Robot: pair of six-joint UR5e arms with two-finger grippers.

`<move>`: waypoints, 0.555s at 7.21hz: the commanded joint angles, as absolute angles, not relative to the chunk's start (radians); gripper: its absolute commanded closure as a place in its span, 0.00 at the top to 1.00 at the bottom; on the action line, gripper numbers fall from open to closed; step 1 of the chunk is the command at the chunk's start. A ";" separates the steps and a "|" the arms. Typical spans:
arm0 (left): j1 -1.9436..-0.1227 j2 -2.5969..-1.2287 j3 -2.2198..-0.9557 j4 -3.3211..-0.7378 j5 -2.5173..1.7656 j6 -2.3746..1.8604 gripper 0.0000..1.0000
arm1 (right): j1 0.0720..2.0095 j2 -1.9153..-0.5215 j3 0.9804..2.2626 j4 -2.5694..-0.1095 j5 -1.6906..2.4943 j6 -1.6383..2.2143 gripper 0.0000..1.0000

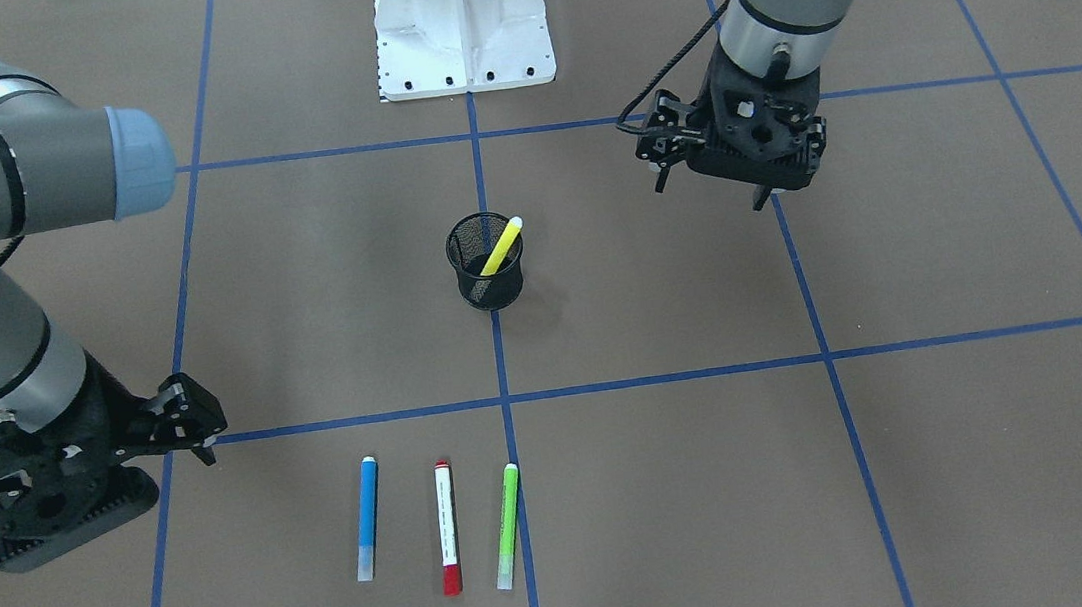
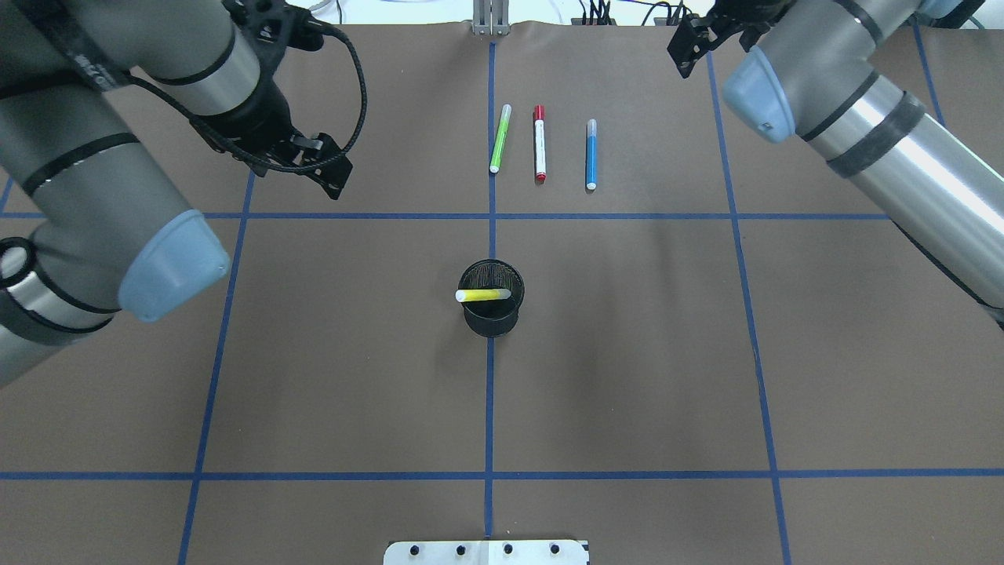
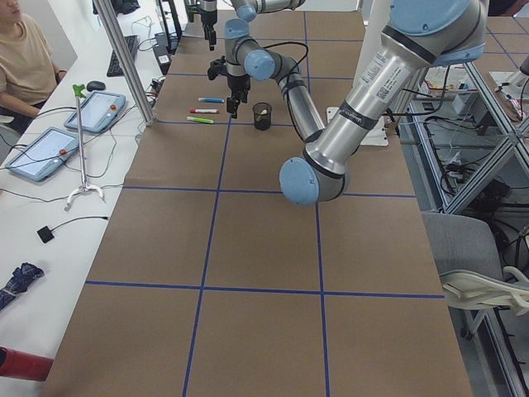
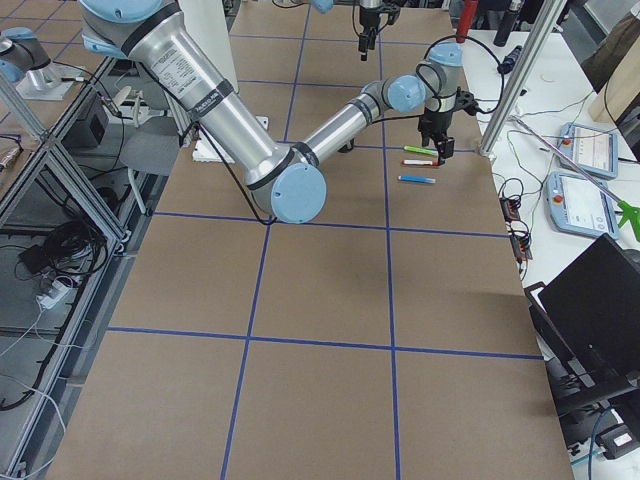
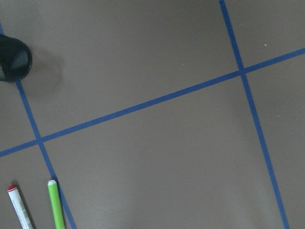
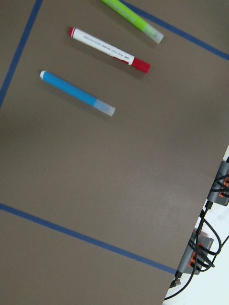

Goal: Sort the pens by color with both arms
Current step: 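Lower the left gripper over the cup toward the yellow highlighter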

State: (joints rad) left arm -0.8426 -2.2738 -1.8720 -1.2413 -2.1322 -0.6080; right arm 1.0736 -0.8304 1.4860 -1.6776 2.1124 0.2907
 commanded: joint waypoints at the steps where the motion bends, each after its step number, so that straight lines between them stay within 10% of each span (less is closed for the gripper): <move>1: -0.787 -2.415 -1.704 -1.171 -2.137 -0.603 0.99 | 1.126 -0.900 1.532 -1.681 2.172 0.180 1.00; 4: -0.686 -2.532 -1.547 -1.166 -2.126 -0.609 0.98 | 1.149 -0.949 1.543 -1.675 2.201 0.101 1.00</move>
State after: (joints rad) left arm -0.7316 -2.4954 -1.6038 -1.1682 -2.1339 -0.6079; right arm 1.1441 -0.9345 1.5382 -1.6780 2.1962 0.1178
